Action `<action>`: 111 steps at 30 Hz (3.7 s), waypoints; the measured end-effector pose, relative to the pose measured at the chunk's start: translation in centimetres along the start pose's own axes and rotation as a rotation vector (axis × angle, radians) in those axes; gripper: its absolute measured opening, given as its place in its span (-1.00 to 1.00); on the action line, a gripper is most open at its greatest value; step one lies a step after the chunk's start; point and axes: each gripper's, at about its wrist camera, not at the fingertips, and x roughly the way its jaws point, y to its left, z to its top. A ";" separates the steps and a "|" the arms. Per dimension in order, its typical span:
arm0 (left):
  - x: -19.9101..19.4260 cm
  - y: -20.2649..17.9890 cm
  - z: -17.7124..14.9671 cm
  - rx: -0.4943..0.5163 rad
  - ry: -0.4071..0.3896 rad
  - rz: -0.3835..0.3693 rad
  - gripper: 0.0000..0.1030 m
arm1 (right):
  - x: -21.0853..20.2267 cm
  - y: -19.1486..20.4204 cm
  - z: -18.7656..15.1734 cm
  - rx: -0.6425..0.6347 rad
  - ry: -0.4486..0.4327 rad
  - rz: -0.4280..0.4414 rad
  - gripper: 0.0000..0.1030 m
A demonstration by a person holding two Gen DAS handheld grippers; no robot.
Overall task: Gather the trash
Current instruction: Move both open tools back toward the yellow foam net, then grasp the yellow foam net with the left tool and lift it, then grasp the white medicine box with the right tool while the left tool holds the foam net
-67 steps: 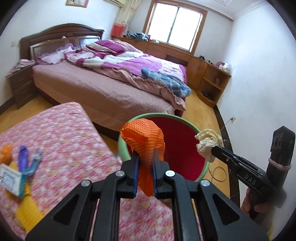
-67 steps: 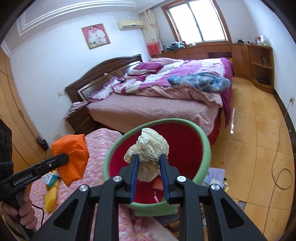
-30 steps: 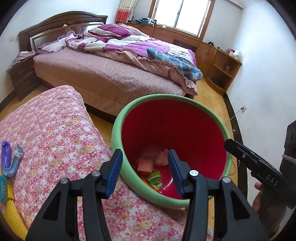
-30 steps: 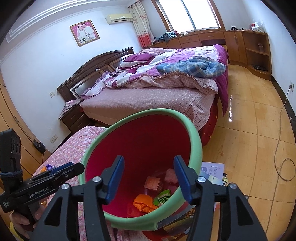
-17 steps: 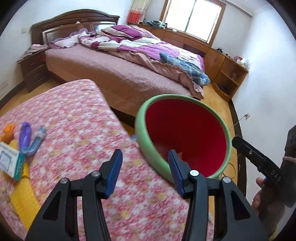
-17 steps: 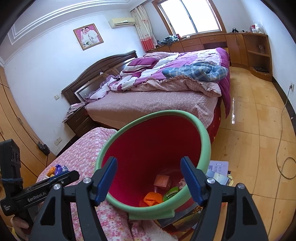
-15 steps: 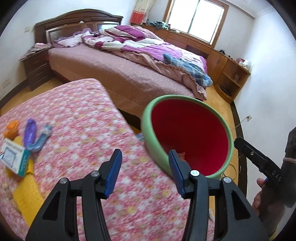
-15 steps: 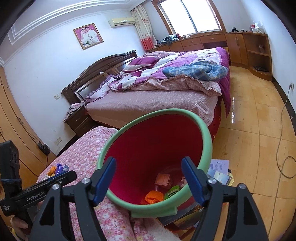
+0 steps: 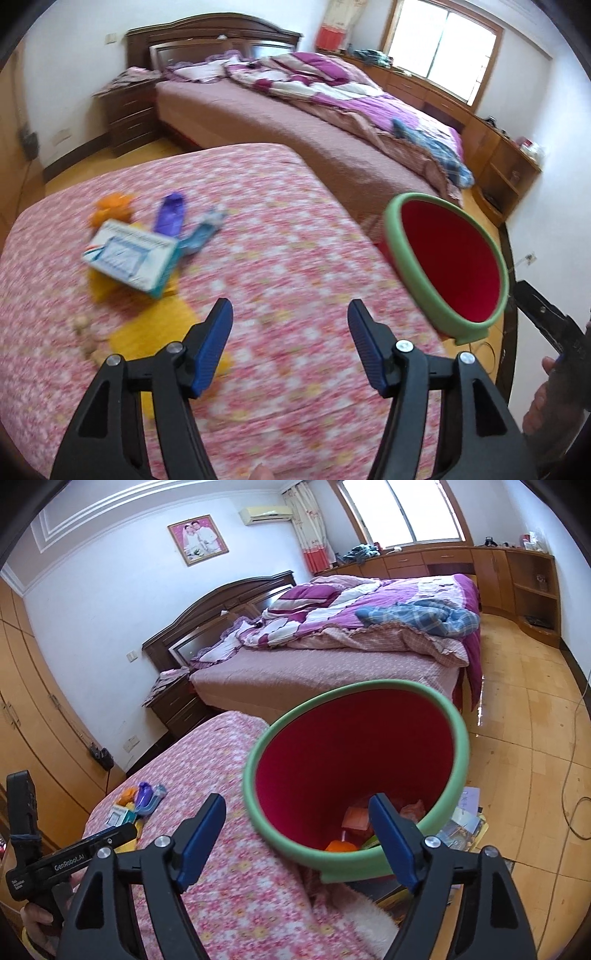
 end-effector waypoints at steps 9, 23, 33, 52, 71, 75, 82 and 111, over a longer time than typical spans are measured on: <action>0.4 5.6 -1.4 -0.067 0.000 0.124 0.48 | 0.4 2.0 -1.2 -0.024 0.034 0.013 0.59; 3.3 8.8 -3.5 -0.120 0.030 0.181 0.55 | 1.3 2.9 -2.1 -0.038 0.073 0.014 0.59; 2.1 8.2 -4.8 -0.198 0.025 0.096 -0.12 | 1.0 3.4 -2.7 -0.039 0.077 0.027 0.59; -5.9 10.7 -4.8 -0.202 -0.122 0.069 -0.79 | 0.9 11.7 -2.8 -0.215 0.119 0.131 0.59; -6.3 19.3 -3.2 -0.266 -0.163 0.260 -0.79 | 10.9 24.7 -4.0 -0.452 0.292 0.260 0.63; -5.2 20.8 -3.2 -0.278 -0.155 0.265 -0.79 | 13.3 26.5 -4.4 -0.482 0.313 0.261 0.69; -3.2 23.4 -3.5 -0.316 -0.130 0.249 -0.79 | 17.2 28.4 -5.0 -0.540 0.357 0.237 0.82; -3.3 22.0 -3.8 -0.289 -0.137 0.156 -0.79 | 13.8 28.5 -5.7 -0.524 0.321 0.234 0.36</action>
